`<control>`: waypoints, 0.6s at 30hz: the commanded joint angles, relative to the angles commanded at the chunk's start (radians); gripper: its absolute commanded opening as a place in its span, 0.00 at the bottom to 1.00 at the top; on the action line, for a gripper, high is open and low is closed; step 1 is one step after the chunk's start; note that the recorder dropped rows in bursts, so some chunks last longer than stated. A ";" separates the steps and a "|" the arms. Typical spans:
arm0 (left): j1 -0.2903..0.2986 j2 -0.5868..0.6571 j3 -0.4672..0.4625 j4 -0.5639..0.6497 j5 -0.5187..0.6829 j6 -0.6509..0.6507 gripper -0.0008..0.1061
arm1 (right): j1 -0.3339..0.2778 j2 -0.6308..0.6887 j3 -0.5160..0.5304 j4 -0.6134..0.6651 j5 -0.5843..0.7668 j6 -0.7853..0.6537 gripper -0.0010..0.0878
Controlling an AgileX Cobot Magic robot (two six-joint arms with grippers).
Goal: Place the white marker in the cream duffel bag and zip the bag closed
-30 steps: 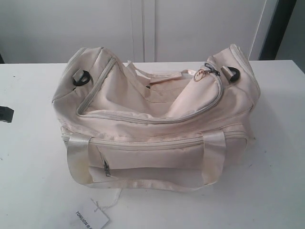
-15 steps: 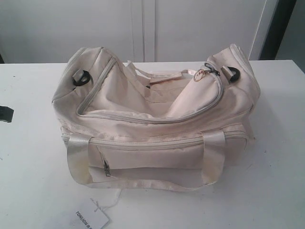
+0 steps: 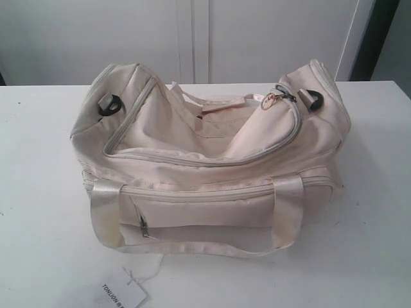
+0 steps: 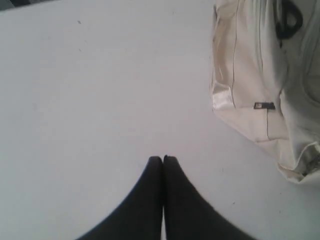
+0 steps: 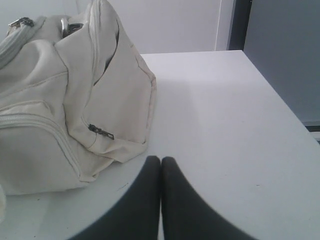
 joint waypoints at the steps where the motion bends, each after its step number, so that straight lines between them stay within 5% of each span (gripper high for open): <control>1: 0.000 -0.075 0.064 -0.017 0.000 -0.010 0.01 | 0.000 0.000 0.000 0.000 0.000 0.000 0.01; 12: 0.000 -0.533 0.504 -0.017 -0.175 -0.132 0.01 | 0.000 0.000 0.000 0.000 0.000 0.000 0.01; 18: 0.000 -0.665 0.664 -0.035 -0.178 -0.132 0.01 | 0.000 0.000 0.000 0.000 0.000 0.000 0.01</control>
